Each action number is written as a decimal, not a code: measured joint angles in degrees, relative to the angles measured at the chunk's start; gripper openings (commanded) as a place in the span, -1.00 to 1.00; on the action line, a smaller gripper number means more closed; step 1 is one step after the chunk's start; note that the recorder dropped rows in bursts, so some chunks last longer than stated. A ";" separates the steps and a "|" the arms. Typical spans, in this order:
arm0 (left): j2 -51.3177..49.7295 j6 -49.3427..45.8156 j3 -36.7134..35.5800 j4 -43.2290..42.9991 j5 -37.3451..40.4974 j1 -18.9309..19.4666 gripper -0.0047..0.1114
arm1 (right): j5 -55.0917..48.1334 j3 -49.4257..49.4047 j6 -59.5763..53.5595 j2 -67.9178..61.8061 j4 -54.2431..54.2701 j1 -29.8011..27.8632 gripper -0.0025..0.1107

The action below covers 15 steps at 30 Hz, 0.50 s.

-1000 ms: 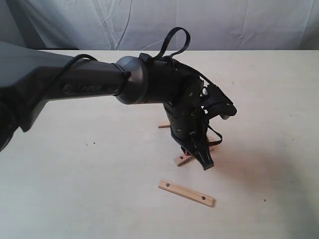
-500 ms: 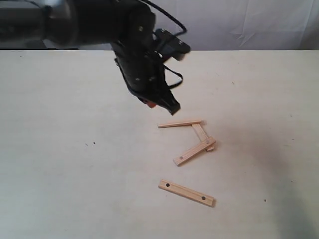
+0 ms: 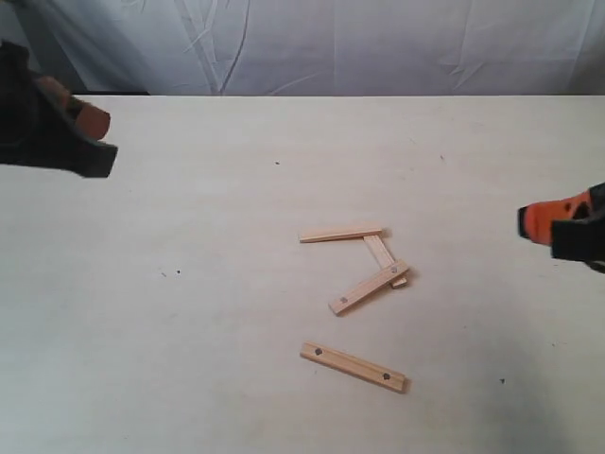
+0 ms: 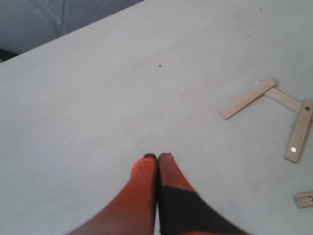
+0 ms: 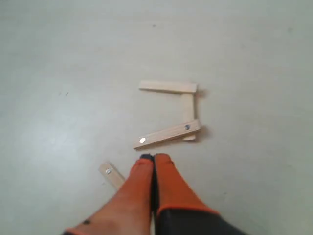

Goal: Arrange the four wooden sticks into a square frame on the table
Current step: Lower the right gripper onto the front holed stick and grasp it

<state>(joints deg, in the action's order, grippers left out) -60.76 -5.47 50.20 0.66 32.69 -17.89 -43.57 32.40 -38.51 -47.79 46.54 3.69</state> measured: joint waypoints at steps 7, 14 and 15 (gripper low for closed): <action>12.54 0.10 -12.12 0.94 -4.38 2.81 -0.92 | 0.76 6.15 -4.59 -16.80 -0.38 18.05 -0.97; 18.34 0.31 -18.29 0.07 -5.08 5.35 -0.92 | 7.73 11.11 -4.98 -29.40 -7.11 32.37 -0.81; 18.96 0.31 -18.61 -0.02 -5.07 5.35 -0.92 | 8.28 11.54 -4.98 -31.10 -8.34 33.79 -0.73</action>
<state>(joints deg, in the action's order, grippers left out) -41.80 -5.16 31.59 0.64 27.62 -12.54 -35.29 43.94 -43.49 -78.89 38.20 37.48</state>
